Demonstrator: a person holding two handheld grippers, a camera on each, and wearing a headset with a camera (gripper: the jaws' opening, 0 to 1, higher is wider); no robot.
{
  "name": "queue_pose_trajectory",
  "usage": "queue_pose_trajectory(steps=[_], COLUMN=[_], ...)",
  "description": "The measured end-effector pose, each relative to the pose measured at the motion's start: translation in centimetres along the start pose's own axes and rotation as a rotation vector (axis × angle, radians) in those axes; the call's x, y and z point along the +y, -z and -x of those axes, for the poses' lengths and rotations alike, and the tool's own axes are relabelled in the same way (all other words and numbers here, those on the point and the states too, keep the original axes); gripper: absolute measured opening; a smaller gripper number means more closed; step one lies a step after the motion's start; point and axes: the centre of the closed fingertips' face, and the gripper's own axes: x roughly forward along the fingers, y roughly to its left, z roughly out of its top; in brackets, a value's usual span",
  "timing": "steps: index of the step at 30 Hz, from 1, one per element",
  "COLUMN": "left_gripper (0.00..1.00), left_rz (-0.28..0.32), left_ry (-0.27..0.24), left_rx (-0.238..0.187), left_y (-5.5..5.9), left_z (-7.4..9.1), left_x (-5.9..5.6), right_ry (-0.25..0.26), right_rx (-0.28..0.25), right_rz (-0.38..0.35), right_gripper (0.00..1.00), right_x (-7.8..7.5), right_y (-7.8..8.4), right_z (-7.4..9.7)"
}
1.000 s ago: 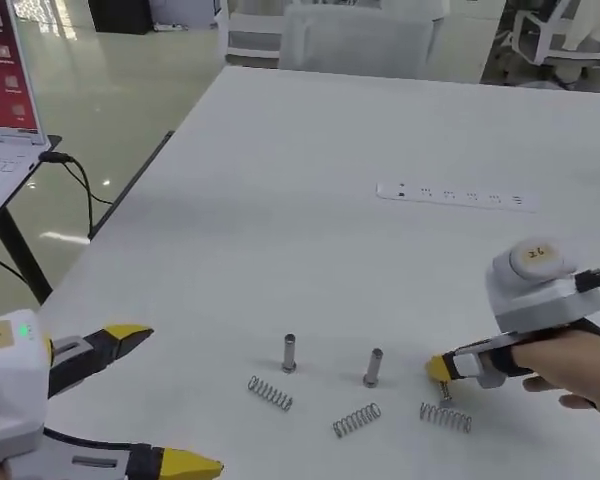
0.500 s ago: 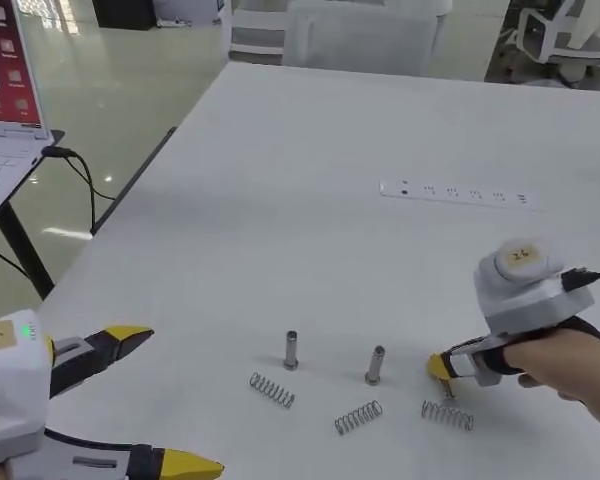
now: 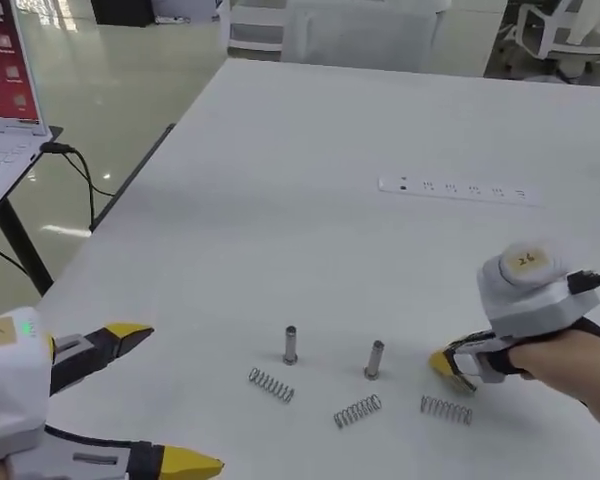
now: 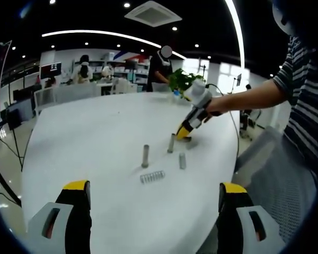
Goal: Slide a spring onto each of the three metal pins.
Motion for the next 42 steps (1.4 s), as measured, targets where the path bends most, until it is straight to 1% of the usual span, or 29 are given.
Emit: queue_pose_trajectory(steps=[2, 4, 5, 11, 12, 18, 21, 28, 33, 35, 40, 42], left_gripper=[0.98, 0.98, 0.98, 0.98, 0.98, 0.98, 0.98, 0.98, 0.98, 0.98, 0.98, 0.98], left_rz=[0.002, 0.003, 0.003, -0.007, -0.007, -0.013, -0.013, -0.013, -0.015, -0.019, -0.022, -0.023], left_ry=[-0.001, 0.000, 0.000, 0.000, -0.001, 0.004, 0.006, 0.003, 0.007, 0.010, 0.011, 0.011], left_rx=[0.001, 0.000, -0.001, -0.002, -0.003, -0.002, -0.001, -0.002, -0.001, 0.001, 0.004, 0.003], left_y=[0.1, 0.1, 0.0, -0.3, -0.4, -0.4, -0.4, -0.4, -0.4, -0.5, -0.5, -0.6], left_z=[0.0, 0.0, 0.0, -0.1, -0.1, -0.3, -0.3, -0.2, -0.3, -0.4, -0.4, -0.4], left_x=[0.0, 0.0, 0.0, 0.0, 0.1, -0.1, -0.3, -0.2, -0.3, -0.4, -0.3, -0.3], right_ry=[-0.007, -0.002, -0.004, -0.005, -0.005, -0.005, -0.002, 0.000, 0.002, 0.007, 0.007, 0.016], right_rx=[-0.013, -0.028, -0.046, -0.077, -0.088, -0.117, -0.139, -0.165, -0.166, -0.176, -0.171, -0.171], right_rz=[-0.001, -0.003, 0.002, -0.001, 0.000, 0.007, 0.011, 0.015, 0.021, 0.031, 0.032, 0.049], right_gripper=[0.05, 0.05, 0.05, 0.05, 0.05, 0.05, 0.05, 0.05, 0.05, 0.05, 0.05, 0.05], right_x=[0.2, 0.3, 0.2, 0.7, 0.9, 1.0, 1.0, 1.2, 1.3, 1.2, 1.1, 1.1], right_y=[-0.1, -0.2, -0.4, -0.6, -0.7, -1.2, -1.5, -1.7, -1.6, -1.7, -1.6, -1.5], right_z=[0.4, 0.9, 1.1, 1.9, 2.1, 2.3, 2.8, 3.4, 3.5, 3.6, 3.8, 4.0])
